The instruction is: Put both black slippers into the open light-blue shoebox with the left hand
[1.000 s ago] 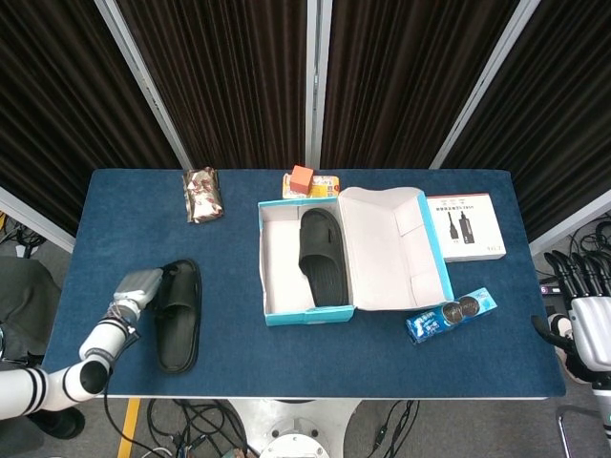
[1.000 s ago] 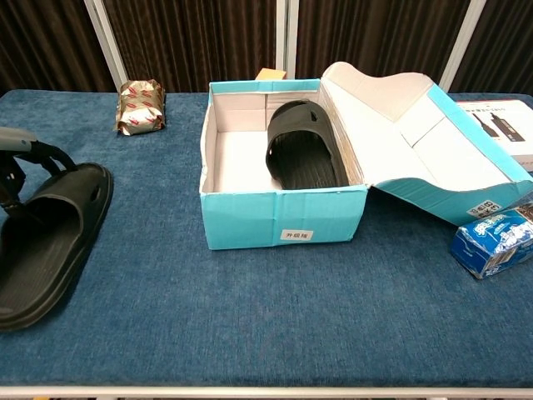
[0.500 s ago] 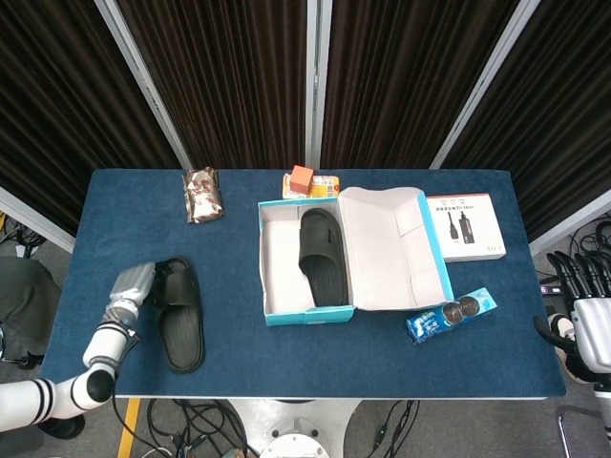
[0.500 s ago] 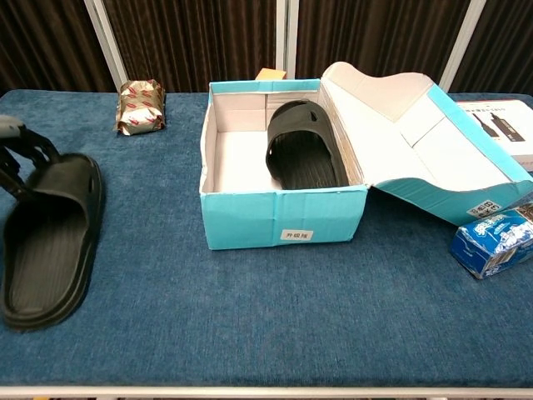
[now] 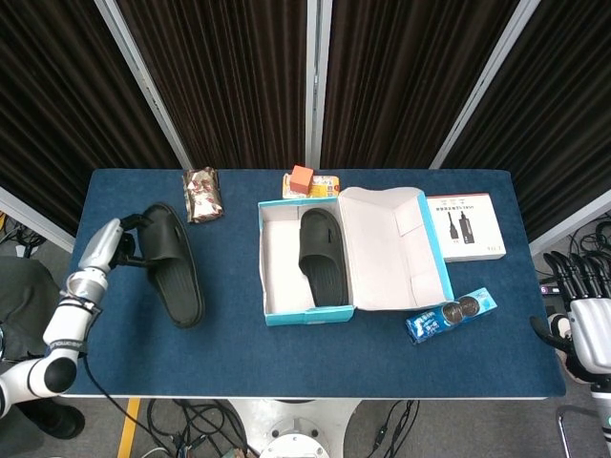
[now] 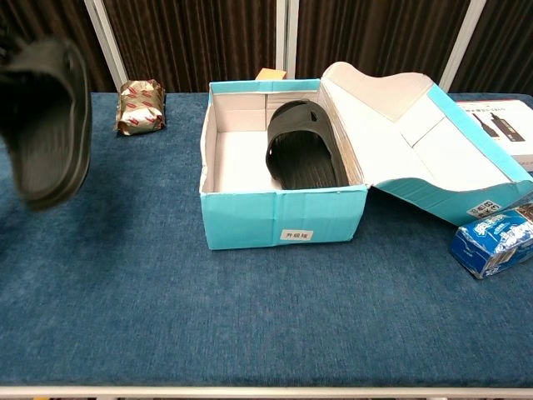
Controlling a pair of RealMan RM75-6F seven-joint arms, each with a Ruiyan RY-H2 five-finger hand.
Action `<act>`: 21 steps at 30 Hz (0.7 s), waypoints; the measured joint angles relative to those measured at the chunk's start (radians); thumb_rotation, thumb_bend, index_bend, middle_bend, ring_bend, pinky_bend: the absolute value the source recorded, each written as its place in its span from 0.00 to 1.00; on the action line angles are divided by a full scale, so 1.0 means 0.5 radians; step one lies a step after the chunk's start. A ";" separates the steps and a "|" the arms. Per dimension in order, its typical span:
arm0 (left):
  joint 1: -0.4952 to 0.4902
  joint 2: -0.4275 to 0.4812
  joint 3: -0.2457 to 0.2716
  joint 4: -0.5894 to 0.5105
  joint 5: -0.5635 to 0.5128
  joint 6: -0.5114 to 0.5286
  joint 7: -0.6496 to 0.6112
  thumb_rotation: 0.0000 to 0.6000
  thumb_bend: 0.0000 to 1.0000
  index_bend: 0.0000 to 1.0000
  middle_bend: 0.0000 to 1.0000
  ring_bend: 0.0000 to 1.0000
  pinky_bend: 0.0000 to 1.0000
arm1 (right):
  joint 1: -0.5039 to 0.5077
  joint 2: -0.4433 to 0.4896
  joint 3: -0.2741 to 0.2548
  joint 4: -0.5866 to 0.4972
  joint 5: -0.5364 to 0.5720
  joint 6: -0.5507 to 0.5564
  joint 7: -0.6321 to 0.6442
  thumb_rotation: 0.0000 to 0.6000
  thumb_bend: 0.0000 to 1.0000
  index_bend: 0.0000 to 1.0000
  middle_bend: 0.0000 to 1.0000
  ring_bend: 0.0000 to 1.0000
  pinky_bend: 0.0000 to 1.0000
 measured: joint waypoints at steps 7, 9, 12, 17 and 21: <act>-0.075 -0.151 -0.243 0.213 0.449 -0.064 -0.618 1.00 0.00 0.57 0.56 0.63 0.74 | -0.010 0.016 -0.004 -0.031 0.002 0.009 -0.033 1.00 0.15 0.00 0.08 0.00 0.02; -0.126 -0.223 -0.284 0.285 0.544 -0.079 -0.744 1.00 0.00 0.57 0.56 0.62 0.74 | -0.012 0.019 -0.005 -0.038 0.006 0.009 -0.043 1.00 0.15 0.00 0.08 0.00 0.02; -0.229 -0.360 -0.335 0.419 0.645 -0.106 -0.923 1.00 0.00 0.57 0.56 0.62 0.74 | -0.016 0.027 -0.005 -0.054 0.014 0.009 -0.060 1.00 0.15 0.00 0.08 0.00 0.02; -0.414 -0.602 -0.383 0.656 0.693 -0.158 -1.062 1.00 0.00 0.57 0.55 0.60 0.74 | -0.018 0.038 -0.002 -0.080 0.028 0.007 -0.092 1.00 0.15 0.00 0.08 0.00 0.02; -0.521 -0.740 -0.396 0.798 0.728 -0.196 -1.172 1.00 0.00 0.57 0.55 0.60 0.74 | -0.017 0.044 -0.001 -0.100 0.037 0.002 -0.116 1.00 0.15 0.00 0.08 0.00 0.03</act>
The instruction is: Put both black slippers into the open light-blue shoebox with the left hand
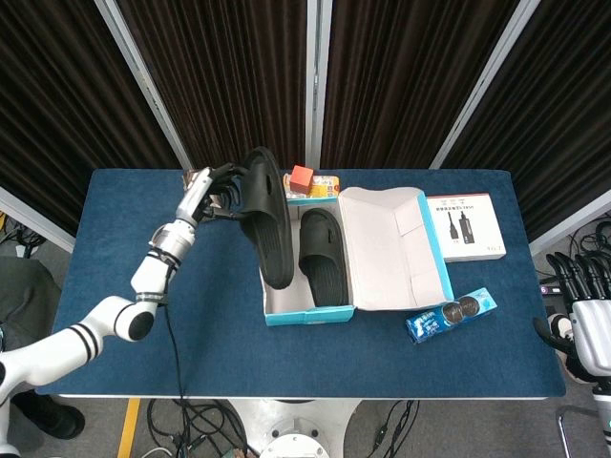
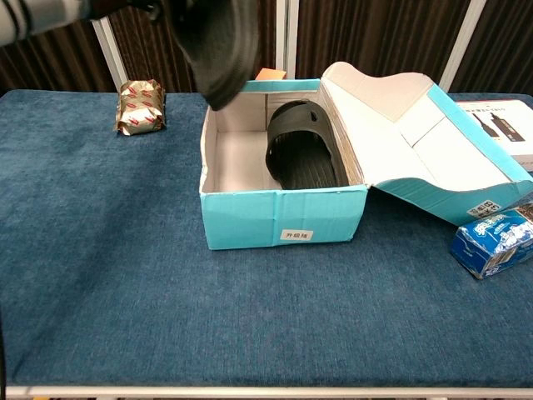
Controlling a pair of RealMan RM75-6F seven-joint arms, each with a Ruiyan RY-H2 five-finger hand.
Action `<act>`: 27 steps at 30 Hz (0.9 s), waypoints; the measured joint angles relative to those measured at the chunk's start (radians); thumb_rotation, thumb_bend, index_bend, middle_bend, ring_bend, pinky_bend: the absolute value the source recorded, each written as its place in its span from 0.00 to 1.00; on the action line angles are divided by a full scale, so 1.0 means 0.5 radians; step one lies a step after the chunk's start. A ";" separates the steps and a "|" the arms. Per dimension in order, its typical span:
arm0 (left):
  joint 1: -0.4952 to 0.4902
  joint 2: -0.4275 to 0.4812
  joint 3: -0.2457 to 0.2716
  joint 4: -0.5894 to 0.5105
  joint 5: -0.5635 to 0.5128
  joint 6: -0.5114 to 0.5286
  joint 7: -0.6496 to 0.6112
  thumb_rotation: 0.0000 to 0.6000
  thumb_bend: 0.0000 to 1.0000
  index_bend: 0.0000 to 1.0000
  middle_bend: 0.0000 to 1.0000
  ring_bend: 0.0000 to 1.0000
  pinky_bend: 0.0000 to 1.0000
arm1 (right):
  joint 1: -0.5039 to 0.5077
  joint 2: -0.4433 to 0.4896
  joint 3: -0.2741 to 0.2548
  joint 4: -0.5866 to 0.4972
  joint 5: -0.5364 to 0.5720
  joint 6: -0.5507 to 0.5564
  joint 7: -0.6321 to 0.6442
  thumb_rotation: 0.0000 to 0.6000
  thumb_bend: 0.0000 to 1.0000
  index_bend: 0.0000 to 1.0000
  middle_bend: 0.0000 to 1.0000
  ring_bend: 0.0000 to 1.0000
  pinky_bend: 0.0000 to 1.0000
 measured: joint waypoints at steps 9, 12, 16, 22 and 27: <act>-0.126 -0.333 0.060 0.445 0.112 0.118 -0.066 1.00 0.00 0.57 0.55 0.59 0.74 | -0.014 0.010 0.001 -0.040 0.026 0.010 -0.050 1.00 0.15 0.00 0.08 0.00 0.03; -0.148 -0.445 0.095 0.599 0.146 0.181 -0.094 1.00 0.00 0.57 0.55 0.58 0.74 | -0.017 0.008 -0.001 -0.053 0.026 0.011 -0.071 1.00 0.15 0.00 0.08 0.00 0.03; -0.169 -0.575 0.143 0.782 0.189 0.265 -0.148 1.00 0.00 0.58 0.55 0.58 0.74 | -0.015 0.005 0.001 -0.069 0.029 0.009 -0.094 1.00 0.15 0.00 0.08 0.00 0.03; -0.191 -0.735 0.210 1.020 0.242 0.368 -0.171 1.00 0.00 0.58 0.55 0.57 0.74 | -0.012 0.008 0.003 -0.089 0.028 0.007 -0.119 1.00 0.15 0.00 0.08 0.00 0.03; -0.189 -0.837 0.266 1.176 0.276 0.444 -0.202 1.00 0.00 0.58 0.55 0.57 0.74 | -0.018 0.007 0.005 -0.095 0.033 0.016 -0.126 1.00 0.15 0.00 0.08 0.00 0.03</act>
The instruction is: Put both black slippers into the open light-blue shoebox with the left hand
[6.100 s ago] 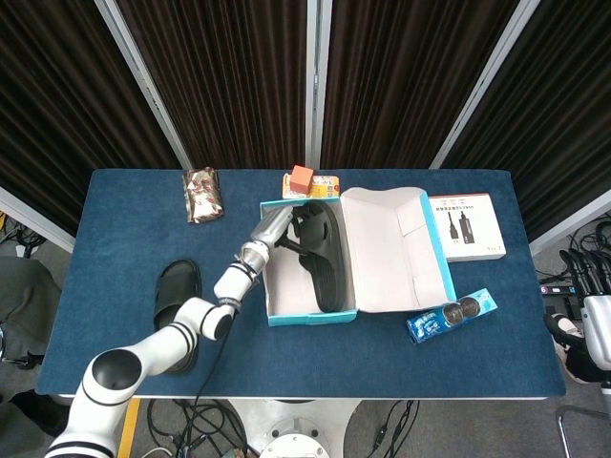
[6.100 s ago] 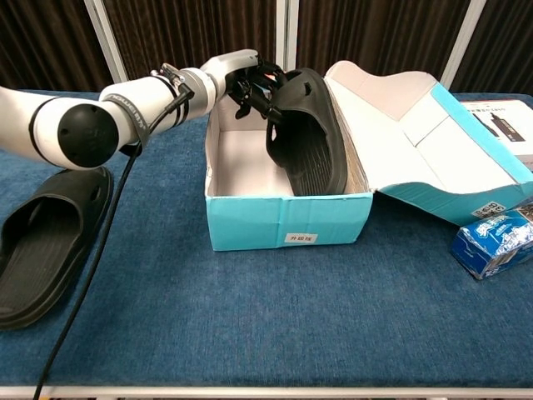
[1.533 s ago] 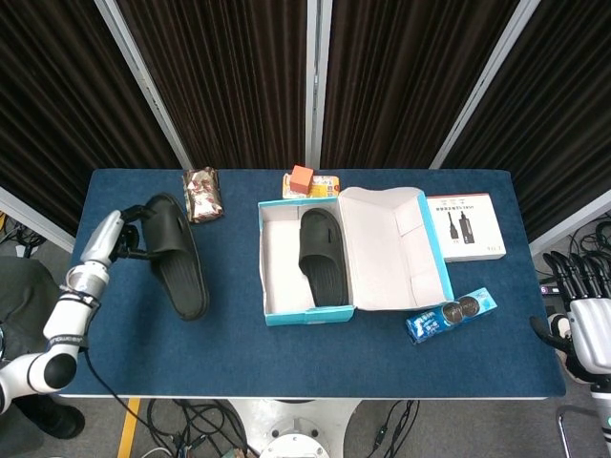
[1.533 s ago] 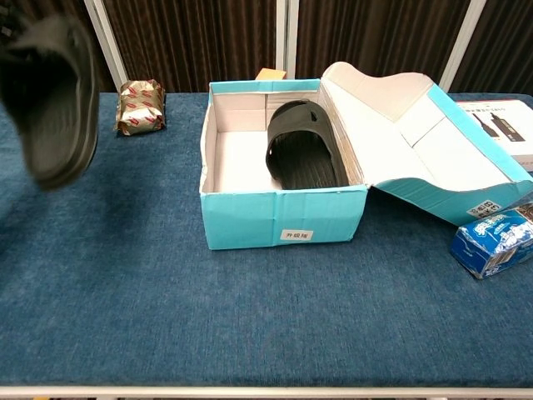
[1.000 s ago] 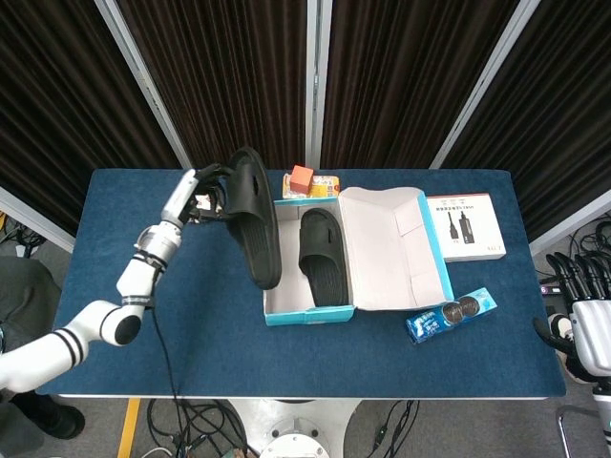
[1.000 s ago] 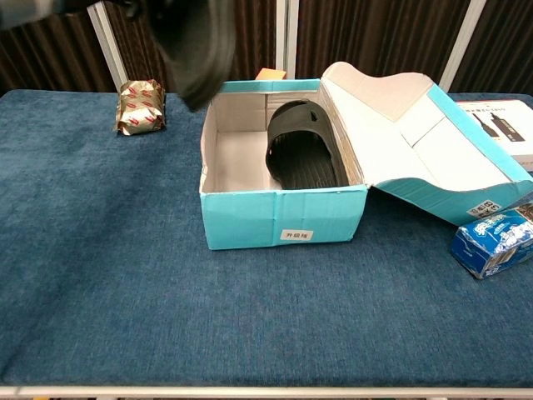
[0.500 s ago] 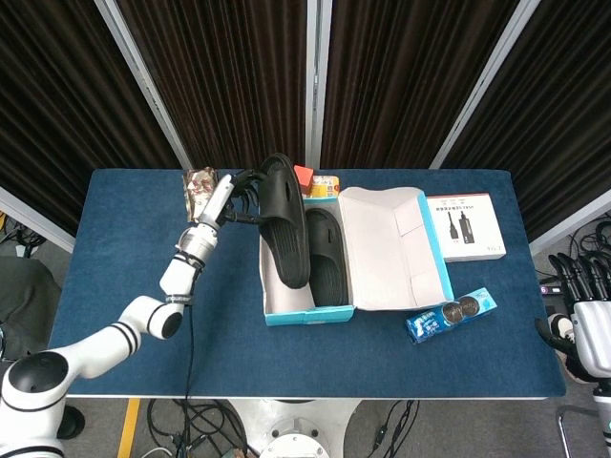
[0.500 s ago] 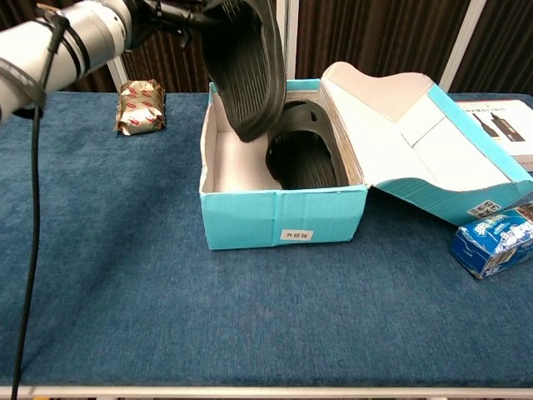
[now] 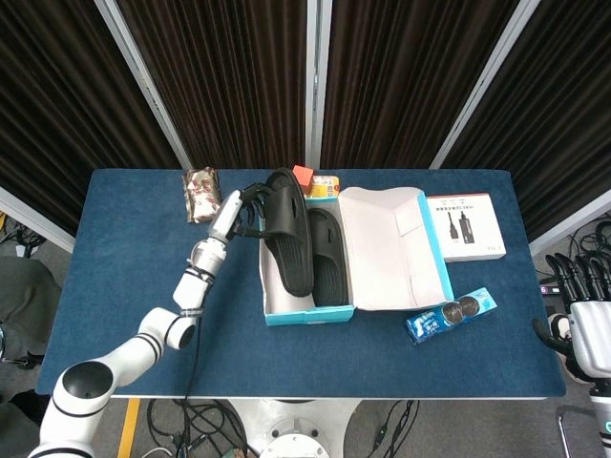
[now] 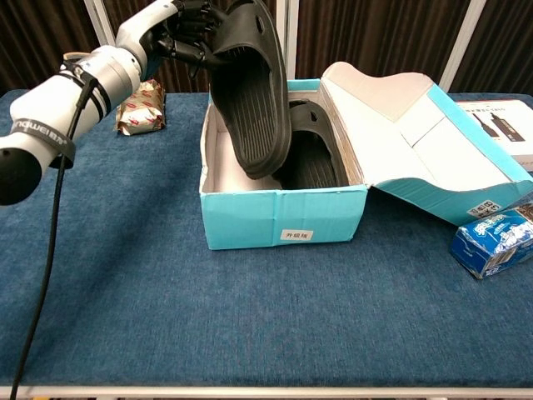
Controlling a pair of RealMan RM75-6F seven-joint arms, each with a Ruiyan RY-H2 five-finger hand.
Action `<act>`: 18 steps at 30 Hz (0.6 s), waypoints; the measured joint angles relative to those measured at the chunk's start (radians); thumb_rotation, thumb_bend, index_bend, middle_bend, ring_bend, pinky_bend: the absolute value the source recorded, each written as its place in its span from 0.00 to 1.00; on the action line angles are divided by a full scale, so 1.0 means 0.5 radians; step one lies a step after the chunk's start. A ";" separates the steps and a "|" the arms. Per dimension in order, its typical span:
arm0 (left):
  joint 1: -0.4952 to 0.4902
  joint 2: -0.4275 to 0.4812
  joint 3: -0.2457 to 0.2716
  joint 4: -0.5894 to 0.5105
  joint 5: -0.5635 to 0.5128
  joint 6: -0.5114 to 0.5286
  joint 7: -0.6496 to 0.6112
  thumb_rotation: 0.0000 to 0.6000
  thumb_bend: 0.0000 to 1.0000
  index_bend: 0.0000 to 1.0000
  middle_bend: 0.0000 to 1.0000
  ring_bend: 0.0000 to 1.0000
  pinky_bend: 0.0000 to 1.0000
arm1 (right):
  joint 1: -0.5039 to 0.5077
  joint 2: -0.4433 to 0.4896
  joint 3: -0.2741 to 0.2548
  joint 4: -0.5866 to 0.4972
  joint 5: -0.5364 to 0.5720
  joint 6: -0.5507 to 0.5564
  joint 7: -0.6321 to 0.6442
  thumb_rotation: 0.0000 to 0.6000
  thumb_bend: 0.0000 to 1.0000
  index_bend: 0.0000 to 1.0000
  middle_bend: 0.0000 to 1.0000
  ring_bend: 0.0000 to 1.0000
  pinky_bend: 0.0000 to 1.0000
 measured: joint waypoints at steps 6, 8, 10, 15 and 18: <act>0.026 -0.105 0.065 0.141 0.024 0.051 -0.050 1.00 0.00 0.58 0.55 0.57 0.74 | 0.000 -0.010 -0.001 0.000 -0.001 -0.002 -0.008 1.00 0.15 0.00 0.08 0.00 0.03; 0.038 -0.125 0.090 0.172 0.034 0.059 -0.065 1.00 0.00 0.58 0.55 0.57 0.73 | 0.001 -0.009 0.001 0.000 -0.001 -0.001 -0.008 1.00 0.15 0.00 0.08 0.00 0.03; 0.051 -0.140 0.113 0.186 0.043 0.060 -0.084 1.00 0.00 0.58 0.55 0.56 0.73 | 0.001 -0.008 0.003 0.000 -0.002 0.003 -0.005 1.00 0.15 0.00 0.08 0.00 0.03; 0.065 -0.157 0.137 0.199 0.043 0.023 -0.101 1.00 0.00 0.58 0.55 0.47 0.66 | -0.002 -0.010 0.004 0.005 -0.006 0.009 0.000 1.00 0.16 0.00 0.08 0.00 0.03; 0.066 -0.155 0.146 0.191 0.035 -0.026 -0.105 1.00 0.00 0.58 0.55 0.39 0.51 | -0.004 -0.008 0.005 0.005 -0.005 0.013 0.002 1.00 0.15 0.00 0.08 0.00 0.03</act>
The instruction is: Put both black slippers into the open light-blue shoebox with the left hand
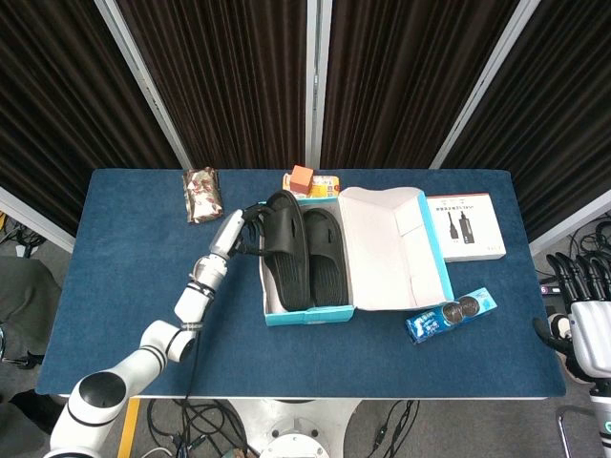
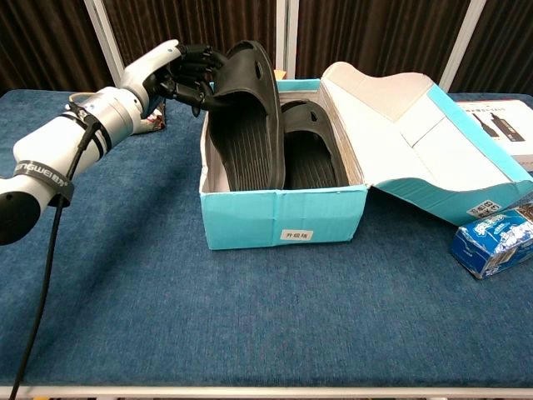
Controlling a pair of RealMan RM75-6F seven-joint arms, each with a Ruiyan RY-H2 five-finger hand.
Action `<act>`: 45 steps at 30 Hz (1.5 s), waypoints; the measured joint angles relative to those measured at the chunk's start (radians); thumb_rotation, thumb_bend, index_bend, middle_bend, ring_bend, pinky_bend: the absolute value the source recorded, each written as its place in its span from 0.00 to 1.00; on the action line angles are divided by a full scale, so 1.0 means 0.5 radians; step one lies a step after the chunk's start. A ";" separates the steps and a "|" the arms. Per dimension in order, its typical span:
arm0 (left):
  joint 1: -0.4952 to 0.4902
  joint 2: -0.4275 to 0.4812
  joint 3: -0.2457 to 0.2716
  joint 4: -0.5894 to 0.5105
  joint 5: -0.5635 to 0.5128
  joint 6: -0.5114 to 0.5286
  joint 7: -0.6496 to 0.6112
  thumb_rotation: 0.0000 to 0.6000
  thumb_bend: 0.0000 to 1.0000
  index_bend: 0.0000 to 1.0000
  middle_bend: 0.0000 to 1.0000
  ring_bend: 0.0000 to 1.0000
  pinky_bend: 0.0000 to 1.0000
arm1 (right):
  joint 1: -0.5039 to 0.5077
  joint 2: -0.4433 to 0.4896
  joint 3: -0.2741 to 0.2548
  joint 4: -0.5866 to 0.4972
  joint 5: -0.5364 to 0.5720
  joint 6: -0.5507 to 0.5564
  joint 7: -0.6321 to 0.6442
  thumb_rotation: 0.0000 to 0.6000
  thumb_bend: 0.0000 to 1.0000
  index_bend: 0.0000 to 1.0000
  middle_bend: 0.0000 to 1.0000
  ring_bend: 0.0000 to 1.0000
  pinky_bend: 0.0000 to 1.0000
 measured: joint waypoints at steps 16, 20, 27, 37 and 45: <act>-0.006 0.071 -0.004 -0.165 -0.098 -0.251 0.316 1.00 0.00 0.56 0.60 0.29 0.30 | -0.006 0.000 -0.002 -0.001 -0.006 0.005 0.009 1.00 0.16 0.00 0.08 0.00 0.03; -0.004 0.101 -0.018 -0.254 -0.126 -0.284 0.403 1.00 0.00 0.55 0.60 0.29 0.27 | -0.008 0.001 -0.001 0.000 -0.007 0.007 0.011 1.00 0.15 0.00 0.08 0.00 0.03; -0.006 0.167 -0.093 -0.427 -0.211 -0.378 0.395 1.00 0.00 0.55 0.60 0.29 0.22 | -0.010 0.004 0.001 0.003 -0.009 0.012 0.018 1.00 0.15 0.00 0.08 0.00 0.03; 0.004 0.208 -0.126 -0.499 -0.279 -0.448 0.512 1.00 0.00 0.52 0.62 0.28 0.20 | -0.012 -0.001 0.000 0.021 -0.009 0.010 0.040 1.00 0.15 0.00 0.08 0.00 0.03; 0.015 0.239 -0.142 -0.562 -0.320 -0.482 0.638 1.00 0.00 0.52 0.63 0.28 0.19 | -0.014 0.000 0.001 0.024 -0.010 0.016 0.046 1.00 0.15 0.00 0.08 0.00 0.03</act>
